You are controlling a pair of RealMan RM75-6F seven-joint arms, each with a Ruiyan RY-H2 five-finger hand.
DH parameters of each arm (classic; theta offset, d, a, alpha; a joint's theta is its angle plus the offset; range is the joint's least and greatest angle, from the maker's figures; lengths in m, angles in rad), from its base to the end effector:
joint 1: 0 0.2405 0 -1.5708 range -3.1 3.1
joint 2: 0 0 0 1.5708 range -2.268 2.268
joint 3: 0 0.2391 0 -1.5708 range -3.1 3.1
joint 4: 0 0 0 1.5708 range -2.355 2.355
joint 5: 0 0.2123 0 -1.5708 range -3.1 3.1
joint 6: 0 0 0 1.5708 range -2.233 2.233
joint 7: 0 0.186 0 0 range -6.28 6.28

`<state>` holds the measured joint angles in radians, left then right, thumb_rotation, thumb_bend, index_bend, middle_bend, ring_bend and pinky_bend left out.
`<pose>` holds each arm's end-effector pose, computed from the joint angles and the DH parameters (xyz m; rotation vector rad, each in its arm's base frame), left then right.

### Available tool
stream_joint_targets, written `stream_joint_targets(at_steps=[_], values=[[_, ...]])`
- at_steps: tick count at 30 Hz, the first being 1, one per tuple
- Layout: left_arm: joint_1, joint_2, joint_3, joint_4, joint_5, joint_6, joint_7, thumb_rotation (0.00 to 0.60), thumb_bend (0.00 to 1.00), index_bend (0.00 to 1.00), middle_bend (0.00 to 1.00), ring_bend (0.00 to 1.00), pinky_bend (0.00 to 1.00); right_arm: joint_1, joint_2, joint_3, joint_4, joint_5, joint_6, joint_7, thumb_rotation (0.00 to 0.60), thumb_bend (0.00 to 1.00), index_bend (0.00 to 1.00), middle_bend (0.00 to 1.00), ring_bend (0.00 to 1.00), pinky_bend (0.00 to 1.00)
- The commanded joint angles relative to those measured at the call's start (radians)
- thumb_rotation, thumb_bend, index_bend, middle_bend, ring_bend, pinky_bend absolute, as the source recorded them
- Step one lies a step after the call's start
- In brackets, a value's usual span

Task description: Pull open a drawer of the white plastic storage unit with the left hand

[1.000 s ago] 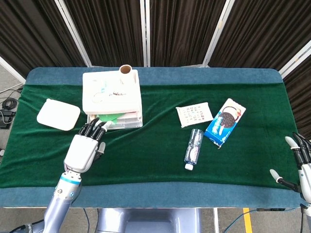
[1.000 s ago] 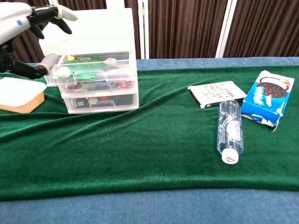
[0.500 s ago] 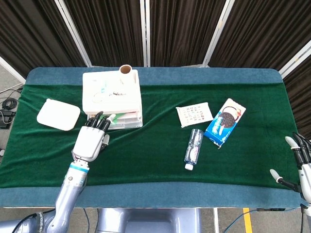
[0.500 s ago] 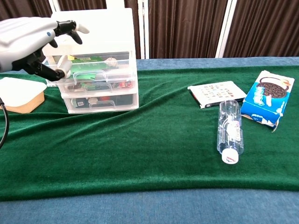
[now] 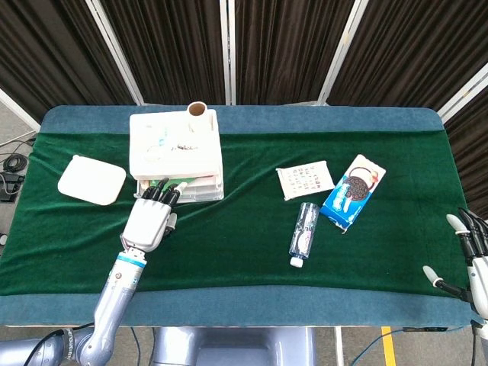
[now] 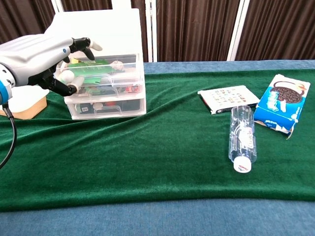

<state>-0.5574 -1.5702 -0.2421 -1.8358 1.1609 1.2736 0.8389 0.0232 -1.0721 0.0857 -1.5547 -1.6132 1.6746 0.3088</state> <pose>-0.0830 0.3163 0.0118 -1.6851 -0.7253 -0.9618 -0.2856 -0.2074 0.1975 1.2765 -0.8757 1.2254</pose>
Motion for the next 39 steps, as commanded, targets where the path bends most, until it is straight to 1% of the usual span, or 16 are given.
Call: stream_joint_targets(at_steps=[1, 7, 14, 24, 39], values=[[-0.005, -0.001, 0.005, 0.002, -0.005, 0.002, 0.002, 0.6, 0.59, 0.12, 0.18, 0.07, 0.22, 0.0, 0.0, 0.0, 0.0, 0.001, 0.0, 0.001, 0.6, 0.09, 0.08, 0.0, 0.0, 0.0], [-0.015, -0.003, 0.019, 0.005, -0.025, 0.001, 0.003, 0.6, 0.59, 0.12, 0.18, 0.07, 0.22, 0.0, 0.0, 0.0, 0.0, 0.0, 0.0, 0.0, 0.6, 0.09, 0.08, 0.0, 0.0, 0.0], [-0.022, -0.003, 0.035, 0.008, -0.033, 0.009, -0.004, 0.6, 0.59, 0.14, 0.21, 0.09, 0.23, 0.0, 0.001, 0.0, 0.0, 0.0, 0.0, 0.002, 0.6, 0.09, 0.08, 0.0, 0.0, 0.0], [-0.023, 0.013, 0.057, -0.02, -0.016, 0.027, -0.018, 0.6, 0.59, 0.16, 0.22, 0.1, 0.24, -0.001, 0.001, 0.0, 0.0, 0.001, 0.002, 0.002, 0.6, 0.09, 0.08, 0.0, 0.0, 0.0], [-0.008, 0.034, 0.109, -0.068, 0.004, 0.045, -0.031, 0.6, 0.59, 0.16, 0.22, 0.1, 0.24, -0.003, 0.002, 0.002, 0.0, 0.003, 0.006, 0.006, 0.6, 0.09, 0.08, 0.0, 0.0, 0.0]])
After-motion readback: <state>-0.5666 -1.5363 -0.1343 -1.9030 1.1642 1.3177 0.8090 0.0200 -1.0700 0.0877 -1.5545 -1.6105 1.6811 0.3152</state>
